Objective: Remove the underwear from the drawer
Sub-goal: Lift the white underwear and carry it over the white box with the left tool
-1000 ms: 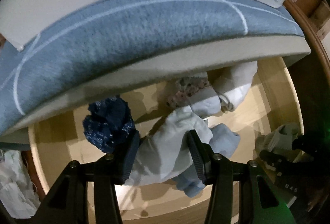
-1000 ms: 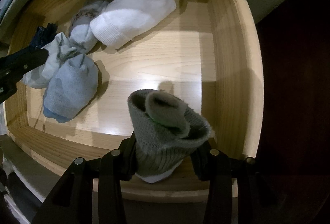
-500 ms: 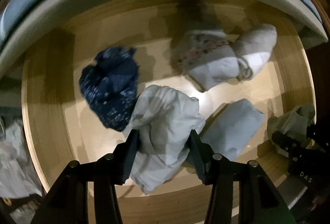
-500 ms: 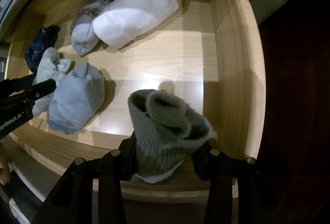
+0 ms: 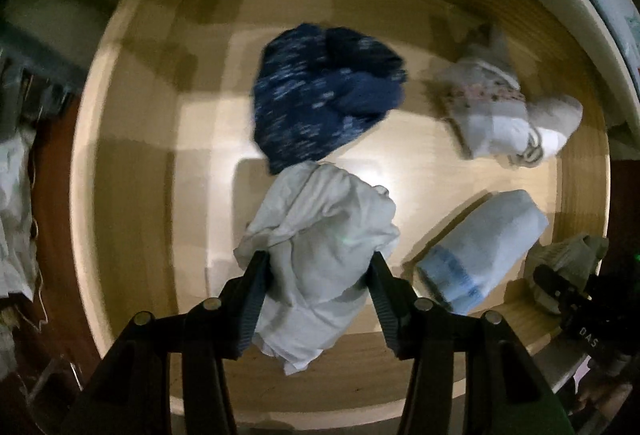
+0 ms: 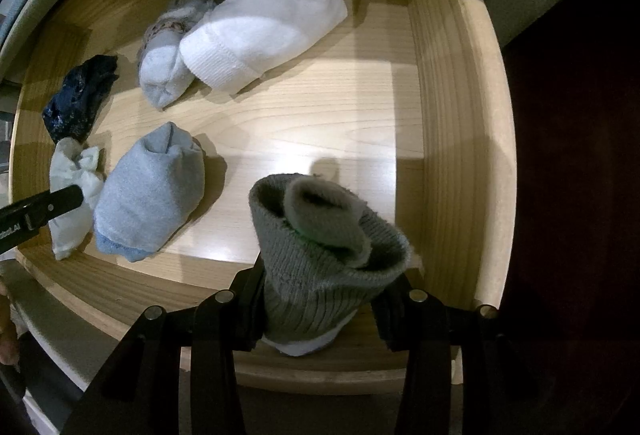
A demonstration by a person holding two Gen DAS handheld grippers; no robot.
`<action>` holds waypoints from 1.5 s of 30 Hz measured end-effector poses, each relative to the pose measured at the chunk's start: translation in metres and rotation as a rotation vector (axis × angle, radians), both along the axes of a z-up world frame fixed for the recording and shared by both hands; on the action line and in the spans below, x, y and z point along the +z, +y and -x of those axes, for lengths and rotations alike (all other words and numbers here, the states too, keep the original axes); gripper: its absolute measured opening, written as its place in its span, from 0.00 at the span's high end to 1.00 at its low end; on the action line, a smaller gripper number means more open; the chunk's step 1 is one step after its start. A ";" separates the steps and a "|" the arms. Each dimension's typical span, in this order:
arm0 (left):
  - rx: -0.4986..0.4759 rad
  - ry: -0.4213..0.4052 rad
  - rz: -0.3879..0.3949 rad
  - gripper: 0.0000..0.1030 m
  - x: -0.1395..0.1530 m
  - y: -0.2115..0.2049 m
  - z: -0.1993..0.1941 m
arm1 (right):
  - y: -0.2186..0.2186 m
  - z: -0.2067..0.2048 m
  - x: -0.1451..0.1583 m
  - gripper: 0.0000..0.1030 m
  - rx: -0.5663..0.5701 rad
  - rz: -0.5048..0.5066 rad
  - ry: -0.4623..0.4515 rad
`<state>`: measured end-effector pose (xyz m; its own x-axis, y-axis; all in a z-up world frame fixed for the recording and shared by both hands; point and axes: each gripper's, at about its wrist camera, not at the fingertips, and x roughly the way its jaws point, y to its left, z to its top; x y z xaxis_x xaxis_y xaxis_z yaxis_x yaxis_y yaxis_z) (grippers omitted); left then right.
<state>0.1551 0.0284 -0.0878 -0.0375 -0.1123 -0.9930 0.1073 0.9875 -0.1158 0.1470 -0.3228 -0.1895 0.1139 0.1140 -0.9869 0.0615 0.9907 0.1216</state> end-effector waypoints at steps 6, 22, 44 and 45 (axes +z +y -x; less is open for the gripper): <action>0.041 0.008 0.012 0.44 -0.003 0.027 0.016 | 0.001 0.000 0.001 0.59 0.000 -0.002 -0.001; -0.040 0.089 -0.062 0.36 -0.012 0.029 -0.003 | 0.001 0.000 0.003 0.59 0.003 0.000 0.000; -0.043 -0.005 -0.003 0.58 0.016 0.004 0.010 | 0.003 -0.001 0.001 0.59 0.008 0.005 0.004; -0.042 -0.011 0.001 0.58 0.020 0.005 0.011 | 0.004 -0.001 0.001 0.59 0.008 0.007 0.005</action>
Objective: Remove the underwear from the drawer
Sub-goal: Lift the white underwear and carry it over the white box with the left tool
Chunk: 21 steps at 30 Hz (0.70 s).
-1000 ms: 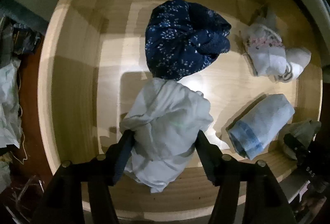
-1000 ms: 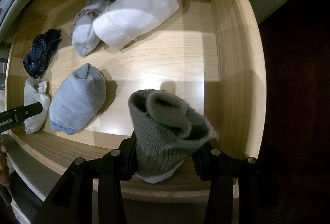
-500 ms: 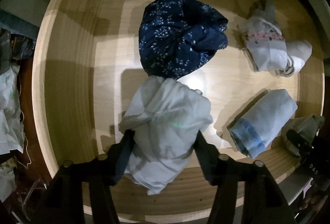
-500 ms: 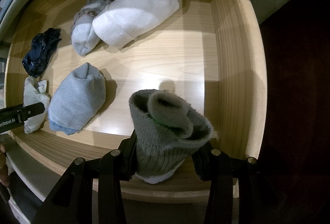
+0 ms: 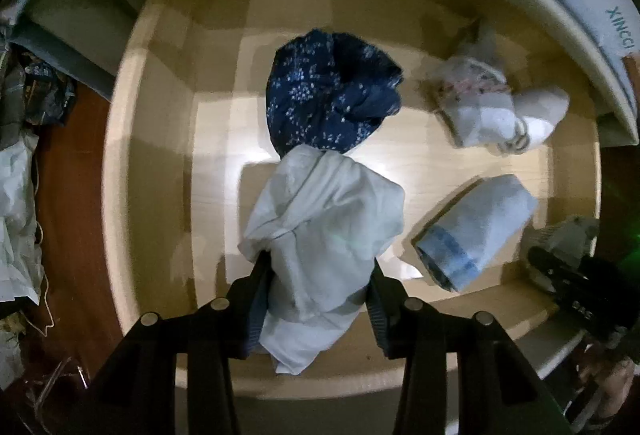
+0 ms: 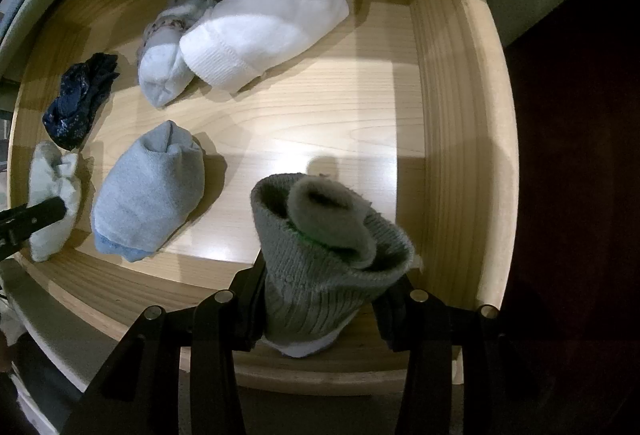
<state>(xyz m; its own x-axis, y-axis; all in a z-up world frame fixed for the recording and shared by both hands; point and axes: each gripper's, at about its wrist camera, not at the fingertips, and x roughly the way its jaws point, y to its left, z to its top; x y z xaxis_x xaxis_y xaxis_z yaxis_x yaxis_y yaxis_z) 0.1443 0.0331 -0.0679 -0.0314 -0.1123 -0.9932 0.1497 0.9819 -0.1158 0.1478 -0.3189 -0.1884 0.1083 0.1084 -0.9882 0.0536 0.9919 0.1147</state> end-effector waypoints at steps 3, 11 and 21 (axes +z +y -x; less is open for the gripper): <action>-0.008 -0.025 0.010 0.58 0.015 0.001 0.004 | 0.001 0.000 -0.001 0.59 0.002 0.004 0.003; -0.037 -0.092 0.036 0.58 0.064 0.006 0.015 | 0.001 0.000 -0.001 0.59 0.003 0.004 0.002; -0.084 -0.264 0.065 0.58 0.142 -0.002 0.030 | 0.001 0.000 -0.001 0.59 0.003 0.004 0.002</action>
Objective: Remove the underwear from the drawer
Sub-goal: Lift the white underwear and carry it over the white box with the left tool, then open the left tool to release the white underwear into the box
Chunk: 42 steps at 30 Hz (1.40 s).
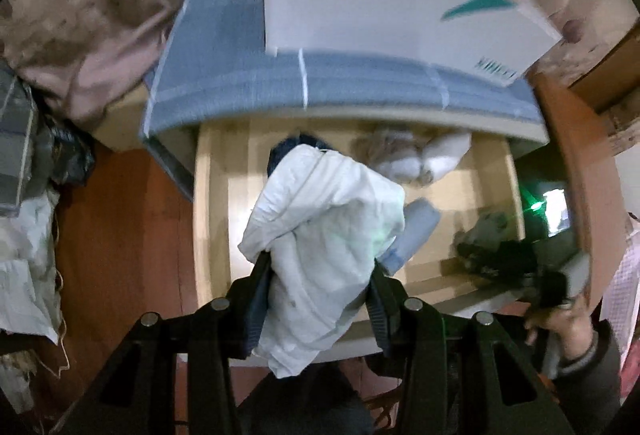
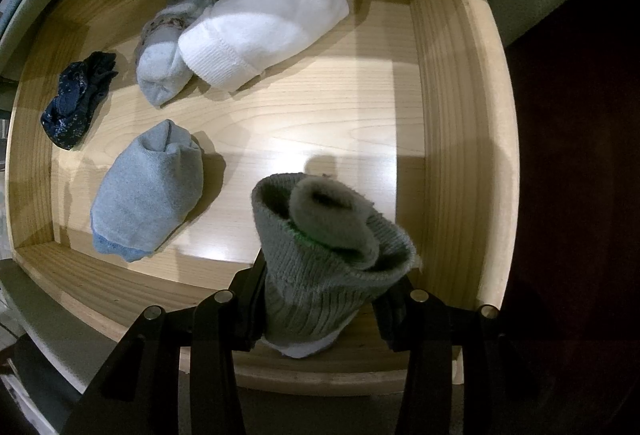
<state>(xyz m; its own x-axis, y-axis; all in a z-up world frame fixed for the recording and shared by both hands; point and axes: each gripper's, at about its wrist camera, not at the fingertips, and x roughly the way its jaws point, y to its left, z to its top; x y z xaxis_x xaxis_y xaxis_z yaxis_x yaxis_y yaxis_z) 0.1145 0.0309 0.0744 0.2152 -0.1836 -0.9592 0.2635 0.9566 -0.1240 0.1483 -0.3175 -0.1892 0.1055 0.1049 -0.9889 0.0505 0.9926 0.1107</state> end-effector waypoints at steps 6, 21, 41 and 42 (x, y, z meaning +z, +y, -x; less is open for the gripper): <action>-0.026 -0.160 0.015 0.58 0.062 -0.004 -0.008 | 0.001 0.000 0.000 0.59 -0.001 0.000 0.000; -0.005 -0.404 0.068 0.57 0.138 -0.046 -0.085 | 0.004 -0.001 0.001 0.59 0.003 0.004 0.001; -0.028 -0.383 -0.082 0.52 0.083 -0.091 -0.160 | -0.002 0.001 0.000 0.59 0.007 -0.019 -0.005; -0.025 -0.377 -0.084 0.51 0.081 -0.091 -0.160 | -0.002 0.001 0.000 0.59 0.007 -0.019 -0.005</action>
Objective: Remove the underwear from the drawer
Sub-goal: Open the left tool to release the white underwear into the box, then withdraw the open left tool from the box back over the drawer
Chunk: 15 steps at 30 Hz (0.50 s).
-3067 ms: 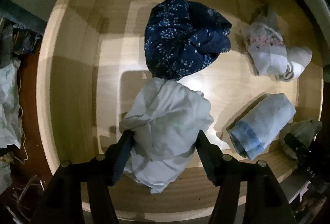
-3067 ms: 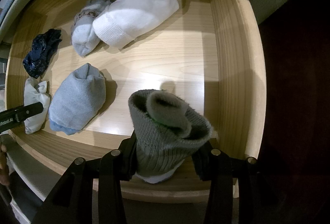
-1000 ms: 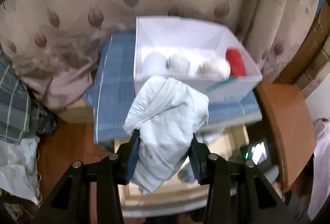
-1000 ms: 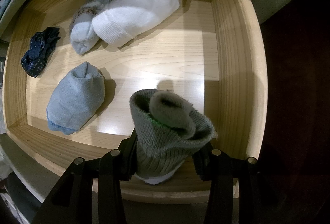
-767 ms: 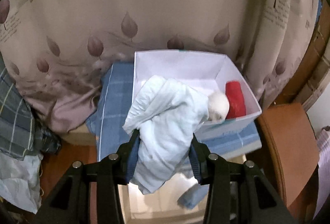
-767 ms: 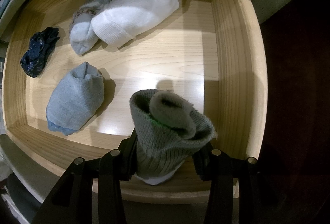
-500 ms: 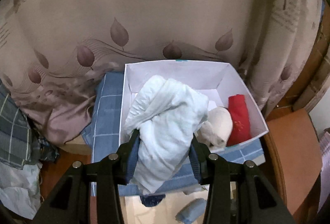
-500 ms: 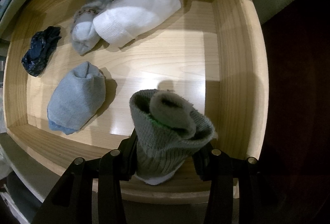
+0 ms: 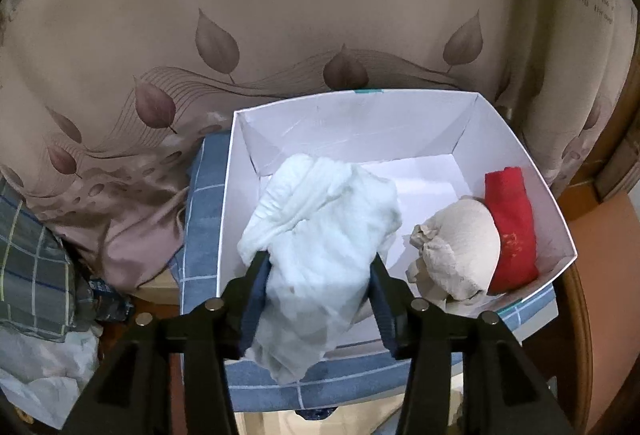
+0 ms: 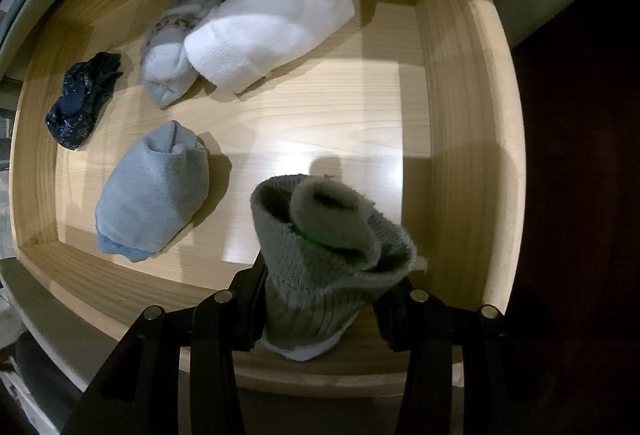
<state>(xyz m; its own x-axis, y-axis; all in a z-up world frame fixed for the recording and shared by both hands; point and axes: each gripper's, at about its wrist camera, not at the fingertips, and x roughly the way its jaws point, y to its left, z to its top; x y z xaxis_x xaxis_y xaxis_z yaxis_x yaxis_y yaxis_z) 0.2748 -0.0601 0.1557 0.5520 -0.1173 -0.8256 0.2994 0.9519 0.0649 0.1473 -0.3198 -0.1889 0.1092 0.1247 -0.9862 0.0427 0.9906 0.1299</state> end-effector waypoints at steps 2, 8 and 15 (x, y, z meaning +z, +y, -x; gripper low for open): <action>0.007 0.016 0.001 0.50 -0.002 0.000 -0.001 | 0.000 0.000 0.000 0.59 -0.001 0.000 -0.001; -0.002 0.022 0.031 0.43 0.005 0.001 0.005 | -0.001 0.000 0.000 0.59 -0.001 0.001 0.000; 0.007 -0.030 0.074 0.43 0.030 0.015 0.028 | 0.001 0.000 0.002 0.59 -0.001 0.005 0.002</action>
<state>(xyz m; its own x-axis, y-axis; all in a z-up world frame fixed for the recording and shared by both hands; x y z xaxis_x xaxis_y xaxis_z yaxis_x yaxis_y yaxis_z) 0.2466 -0.0447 0.1859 0.5777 -0.1740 -0.7975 0.2920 0.9564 0.0028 0.1476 -0.3188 -0.1868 0.1069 0.1195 -0.9871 0.0437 0.9912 0.1247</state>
